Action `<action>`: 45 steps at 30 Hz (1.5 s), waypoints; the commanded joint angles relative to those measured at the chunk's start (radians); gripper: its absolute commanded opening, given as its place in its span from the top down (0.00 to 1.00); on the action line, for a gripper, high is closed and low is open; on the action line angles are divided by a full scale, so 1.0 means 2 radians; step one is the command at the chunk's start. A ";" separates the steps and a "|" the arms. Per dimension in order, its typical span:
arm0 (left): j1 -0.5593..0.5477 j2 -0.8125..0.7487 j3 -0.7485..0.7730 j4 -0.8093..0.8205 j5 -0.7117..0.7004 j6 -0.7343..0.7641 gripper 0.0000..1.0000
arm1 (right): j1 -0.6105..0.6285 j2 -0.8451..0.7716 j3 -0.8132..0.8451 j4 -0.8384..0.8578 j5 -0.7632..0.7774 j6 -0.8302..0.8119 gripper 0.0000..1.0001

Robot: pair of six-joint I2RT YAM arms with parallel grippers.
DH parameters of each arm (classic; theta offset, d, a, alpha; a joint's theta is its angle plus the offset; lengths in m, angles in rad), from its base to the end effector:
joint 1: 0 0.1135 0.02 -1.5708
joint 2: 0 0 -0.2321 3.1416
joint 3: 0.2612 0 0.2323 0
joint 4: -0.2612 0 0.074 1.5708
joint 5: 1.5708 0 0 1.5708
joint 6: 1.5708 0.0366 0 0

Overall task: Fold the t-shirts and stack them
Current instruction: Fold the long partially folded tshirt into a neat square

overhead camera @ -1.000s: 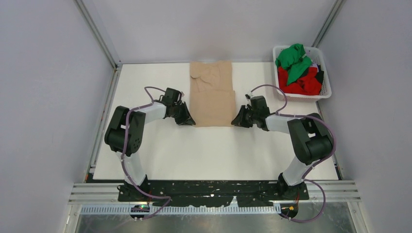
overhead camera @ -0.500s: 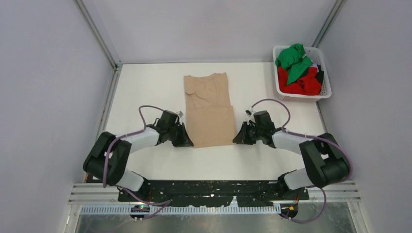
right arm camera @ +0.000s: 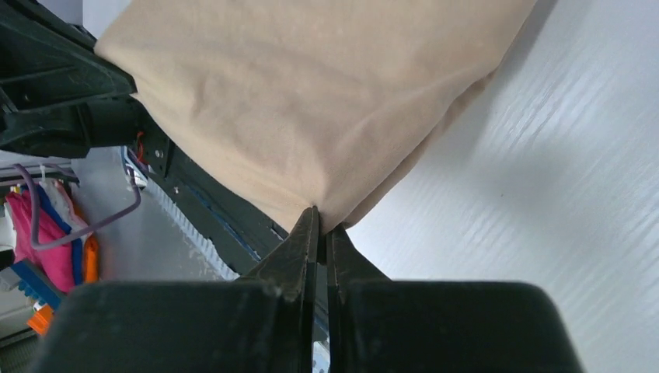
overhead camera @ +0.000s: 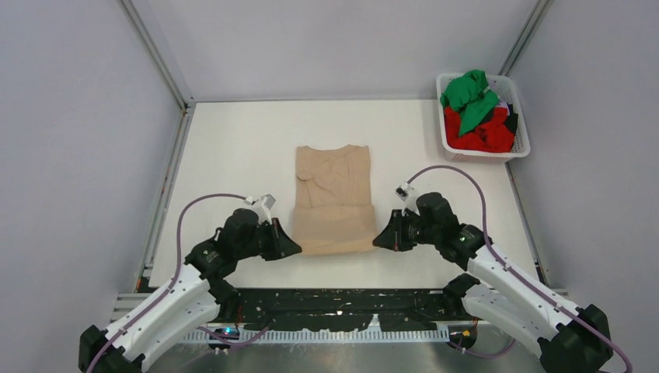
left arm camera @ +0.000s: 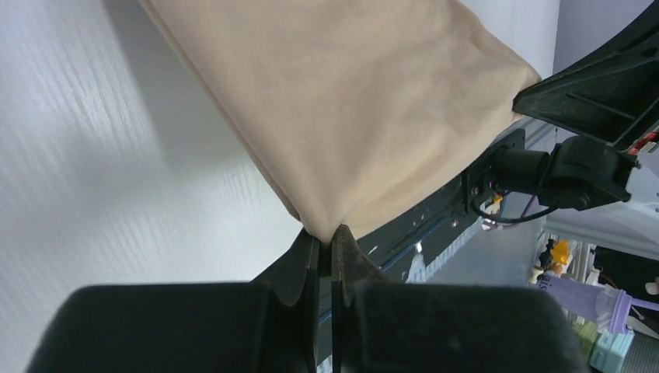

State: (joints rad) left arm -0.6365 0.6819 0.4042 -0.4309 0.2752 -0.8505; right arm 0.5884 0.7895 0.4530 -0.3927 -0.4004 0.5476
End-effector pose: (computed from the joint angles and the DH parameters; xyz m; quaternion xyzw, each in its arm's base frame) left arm 0.1187 -0.1001 0.1849 -0.0391 0.9009 -0.3719 0.2203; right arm 0.1323 0.1054 0.1891 -0.0995 0.8927 0.3684 0.2398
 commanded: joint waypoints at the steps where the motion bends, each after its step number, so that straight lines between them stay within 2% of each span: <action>1: 0.009 -0.012 0.038 0.002 -0.032 0.011 1.00 | -0.033 0.020 0.069 -0.006 -0.009 -0.027 0.95; 5: 0.048 0.058 0.110 0.006 -0.048 0.046 1.00 | -0.074 0.065 0.111 0.062 -0.012 -0.038 0.95; 7: 0.078 0.101 0.149 0.018 -0.035 0.062 1.00 | -0.096 0.092 0.130 0.101 -0.022 -0.038 0.95; 12: 0.138 0.218 0.242 0.024 -0.002 0.088 1.00 | -0.131 0.174 0.206 0.118 -0.037 -0.048 0.95; 20: 0.186 0.373 0.350 0.049 0.034 0.101 1.00 | -0.163 0.318 0.294 0.141 -0.067 -0.052 0.95; 33: 0.205 0.562 0.501 0.056 0.050 0.099 1.00 | -0.205 0.484 0.386 0.193 -0.099 -0.034 0.95; 39: 0.206 0.657 0.582 0.041 0.038 0.078 1.00 | -0.214 0.574 0.427 0.248 -0.095 -0.011 0.93; 40: 0.206 0.677 0.595 0.040 0.035 0.073 0.95 | -0.214 0.585 0.435 0.248 -0.093 -0.010 0.91; 42: 0.206 0.704 0.624 0.036 0.037 0.066 0.55 | -0.215 0.616 0.464 0.243 -0.082 -0.004 0.85; 43: 0.206 0.717 0.642 0.031 0.040 0.064 0.30 | -0.215 0.633 0.484 0.233 -0.069 -0.001 0.80; 44: 0.206 0.727 0.659 0.026 0.043 0.064 0.16 | -0.215 0.640 0.493 0.227 -0.060 0.000 0.64; 45: 0.206 0.734 0.673 0.023 0.046 0.062 0.06 | -0.215 0.651 0.510 0.213 -0.045 0.000 0.56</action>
State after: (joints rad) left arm -0.2333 2.0991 1.6283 -0.3664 0.3580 -0.6994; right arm 0.1627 2.0399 1.3483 0.0296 -0.5686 0.5282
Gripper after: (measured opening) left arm 0.710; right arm 0.195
